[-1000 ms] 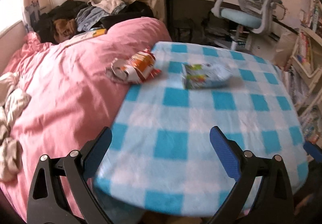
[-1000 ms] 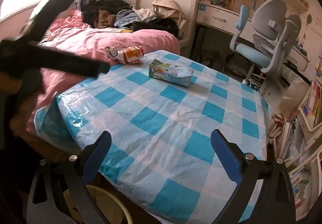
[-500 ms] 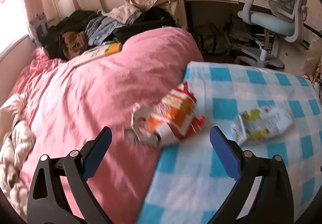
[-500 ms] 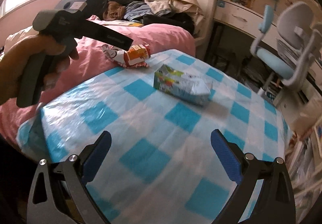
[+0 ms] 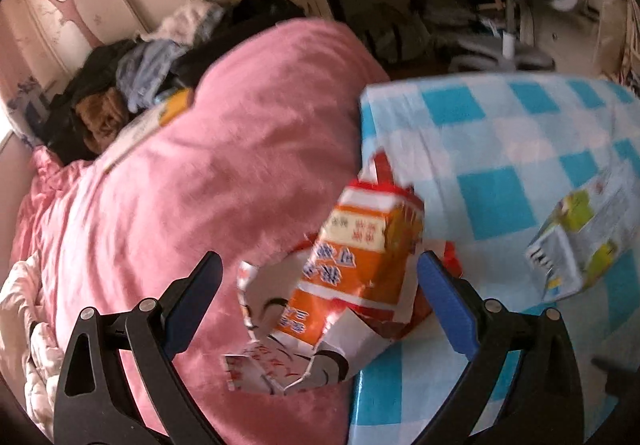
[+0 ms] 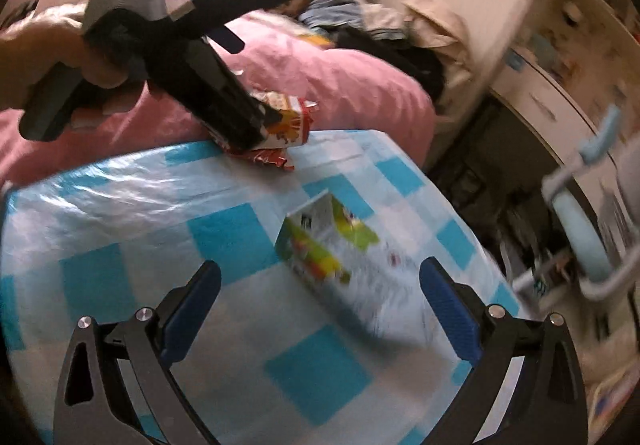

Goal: Collect trash
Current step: 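Grasp the orange chip bag with the left gripper while the right gripper grasps the juice carton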

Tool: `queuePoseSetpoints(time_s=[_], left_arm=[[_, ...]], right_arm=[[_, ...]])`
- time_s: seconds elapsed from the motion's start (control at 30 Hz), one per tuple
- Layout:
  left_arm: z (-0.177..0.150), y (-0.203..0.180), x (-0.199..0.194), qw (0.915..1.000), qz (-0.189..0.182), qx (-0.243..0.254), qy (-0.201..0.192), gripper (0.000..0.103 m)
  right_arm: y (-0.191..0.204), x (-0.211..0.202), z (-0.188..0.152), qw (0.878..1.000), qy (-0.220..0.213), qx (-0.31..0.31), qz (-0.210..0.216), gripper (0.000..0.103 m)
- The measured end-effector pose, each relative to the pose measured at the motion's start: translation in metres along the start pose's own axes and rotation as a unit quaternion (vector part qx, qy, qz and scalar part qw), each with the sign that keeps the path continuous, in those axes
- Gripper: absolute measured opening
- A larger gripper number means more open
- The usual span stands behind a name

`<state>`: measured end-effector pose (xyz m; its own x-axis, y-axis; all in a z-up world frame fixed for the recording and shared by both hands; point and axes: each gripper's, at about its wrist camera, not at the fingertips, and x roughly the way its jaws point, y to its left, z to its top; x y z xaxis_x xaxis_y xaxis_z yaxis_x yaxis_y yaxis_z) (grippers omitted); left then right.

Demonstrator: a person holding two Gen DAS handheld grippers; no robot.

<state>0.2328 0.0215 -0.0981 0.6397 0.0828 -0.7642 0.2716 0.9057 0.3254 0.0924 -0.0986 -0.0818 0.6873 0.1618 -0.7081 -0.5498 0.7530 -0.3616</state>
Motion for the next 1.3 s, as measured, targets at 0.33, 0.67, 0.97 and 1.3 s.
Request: queuePoseSetpoints(time_s=[0.33, 0.67, 0.97, 1.3], left_arm=[[-0.006, -0.014, 0.011, 0.9954, -0.091, -0.021, 0.024, 0.042], [-0.015, -0.044, -0.042, 0.9884, -0.151, 0.006, 0.007, 0.027], [-0.051, -0.081, -0.127, 0.9889, -0.142, 0.027, -0.034, 0.028], [-0.111, -0.093, -0.189, 0.9902, -0.125, 0.018, -0.06, 0.028]], right_arm=[[-0.038, 0.052, 0.0, 0.988, 0.08, 0.048, 0.122, 0.087], [-0.004, -0.021, -0.055, 0.988, 0.07, 0.104, 0.092, 0.037], [0.023, -0.096, -0.086, 0.985, 0.065, 0.148, 0.067, 0.037], [0.048, -0.16, -0.111, 0.98, 0.031, 0.198, 0.012, 0.037]])
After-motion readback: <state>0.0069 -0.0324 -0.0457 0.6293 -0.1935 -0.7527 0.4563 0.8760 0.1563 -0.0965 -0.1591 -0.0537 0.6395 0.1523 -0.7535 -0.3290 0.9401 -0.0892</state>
